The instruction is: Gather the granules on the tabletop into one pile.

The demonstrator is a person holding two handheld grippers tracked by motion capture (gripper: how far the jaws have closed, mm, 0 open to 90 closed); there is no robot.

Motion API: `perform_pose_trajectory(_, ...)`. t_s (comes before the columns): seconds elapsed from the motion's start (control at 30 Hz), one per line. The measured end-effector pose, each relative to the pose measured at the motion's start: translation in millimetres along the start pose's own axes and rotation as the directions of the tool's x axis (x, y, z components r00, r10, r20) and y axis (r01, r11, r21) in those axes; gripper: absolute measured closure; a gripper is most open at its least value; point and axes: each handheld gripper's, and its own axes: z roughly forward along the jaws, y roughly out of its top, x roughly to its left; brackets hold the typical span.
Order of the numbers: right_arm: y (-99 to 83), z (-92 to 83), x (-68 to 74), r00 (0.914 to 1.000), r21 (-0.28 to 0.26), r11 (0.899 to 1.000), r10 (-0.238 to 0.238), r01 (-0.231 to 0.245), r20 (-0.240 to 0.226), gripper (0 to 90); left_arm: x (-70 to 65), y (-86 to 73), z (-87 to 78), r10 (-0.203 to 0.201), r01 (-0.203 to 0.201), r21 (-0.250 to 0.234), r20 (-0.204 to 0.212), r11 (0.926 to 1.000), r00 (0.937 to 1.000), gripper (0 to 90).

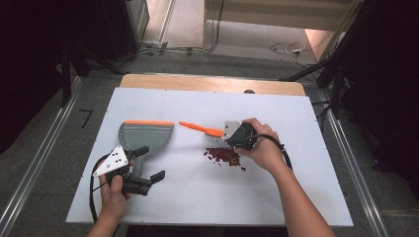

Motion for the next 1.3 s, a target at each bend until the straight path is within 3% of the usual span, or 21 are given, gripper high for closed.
perform_pose_trajectory(0.07, 0.9, 4.6, 2.6, 0.9998, 0.03, 0.999, -0.015, 0.016, -0.008, 68.0, 0.2, -0.4, 0.0, 0.0, 0.0, 0.001, 0.0, 1.0, 1.0, 0.3)
perform_pose_trajectory(0.2, 1.2, 1.1, 9.9, 0.9985, 0.019, 1.0, -0.021, 0.022, -0.051, 68.1, 0.9, -0.5, -0.2, 0.0, 0.0, -0.001, 0.002, 1.0, 1.0, 0.3)
perform_pose_trajectory(0.27, -0.9, -4.4, 11.4, 0.9956, 0.001, 1.0, -0.008, 0.008, -0.093, 68.1, 1.2, -0.2, -0.4, 0.002, -0.002, 0.001, -0.001, 1.0, 1.0, 0.3)
perform_pose_trajectory(0.4, -6.6, -20.0, 7.9, 0.9974, -0.025, 0.999, 0.018, -0.02, -0.07, 68.1, 0.1, 0.0, -0.5, -0.001, 0.001, -0.001, 0.0, 1.0, 1.0, 0.3)
perform_pose_trajectory(0.5, -9.4, -38.7, 8.6, 0.9939, -0.056, 0.997, 0.041, -0.047, -0.103, 68.1, 0.0, -0.1, -0.3, -0.002, 0.002, -0.002, -0.001, 1.0, 1.0, 0.3)
perform_pose_trajectory(0.57, -12.0, -50.8, 11.8, 0.9852, -0.072, 0.995, 0.061, -0.073, -0.16, 68.1, 0.0, -0.1, -0.2, -0.001, 0.001, -0.001, -0.002, 1.0, 1.0, 0.3)
perform_pose_trajectory(0.67, -16.2, -61.4, 18.5, 0.9688, -0.079, 0.995, 0.046, -0.067, -0.244, 68.1, 0.3, -0.3, 0.6, 0.0, 0.0, 0.003, -0.003, 1.0, 1.0, 0.3)
perform_pose_trajectory(0.73, -17.1, -63.3, 25.9, 0.9475, -0.044, 0.997, 0.052, -0.07, -0.315, 68.1, 0.2, -0.2, 0.9, -0.001, 0.001, 0.003, -0.003, 1.0, 1.0, 0.3)
perform_pose_trajectory(0.8, -17.8, -60.8, 30.5, 0.9379, -0.028, 0.999, 0.014, -0.025, -0.347, 68.1, -0.2, -0.1, 0.8, -0.001, 0.001, 0.002, -0.002, 1.0, 1.0, 0.3)
perform_pose_trajectory(0.83, -18.7, -59.8, 33.8, 0.9233, -0.005, 1.0, 0.024, -0.029, -0.383, 68.1, -0.5, -0.1, 0.8, -0.001, 0.001, 0.0, -0.002, 1.0, 1.0, 0.3)
perform_pose_trajectory(0.9, -21.7, -53.7, 36.1, 0.9024, -0.01, 1.0, 0.008, -0.014, -0.431, 68.1, -0.5, -0.2, 0.7, -0.001, 0.001, 0.001, -0.003, 1.0, 1.0, 0.3)
perform_pose_trajectory(0.97, -25.8, -46.6, 34.6, 0.8822, -0.025, 0.999, 0.019, -0.034, -0.471, 68.1, -0.3, -0.2, 0.6, -0.002, 0.002, 0.001, -0.003, 1.0, 1.0, 0.3)
perform_pose_trajectory(1.03, -28.1, -41.1, 29.3, 0.8799, -0.05, 0.998, 0.017, -0.046, -0.475, 68.1, -0.2, -0.4, 0.8, 0.0, 0.0, 0.003, -0.002, 1.0, 1.0, 0.3)
perform_pose_trajectory(1.1, -27.2, -36.0, 22.2, 0.8835, -0.048, 0.998, 0.021, -0.049, -0.468, 68.1, -0.2, -0.5, 1.1, 0.0, 0.0, 0.003, -0.001, 1.0, 1.0, 0.3)
perform_pose_trajectory(1.3, -20.0, -19.8, 4.9, 0.8801, -0.071, 0.995, 0.033, -0.075, -0.474, 68.1, 0.8, -0.5, -0.2, -0.003, 0.003, 0.001, -0.003, 1.0, 1.0, 0.3)
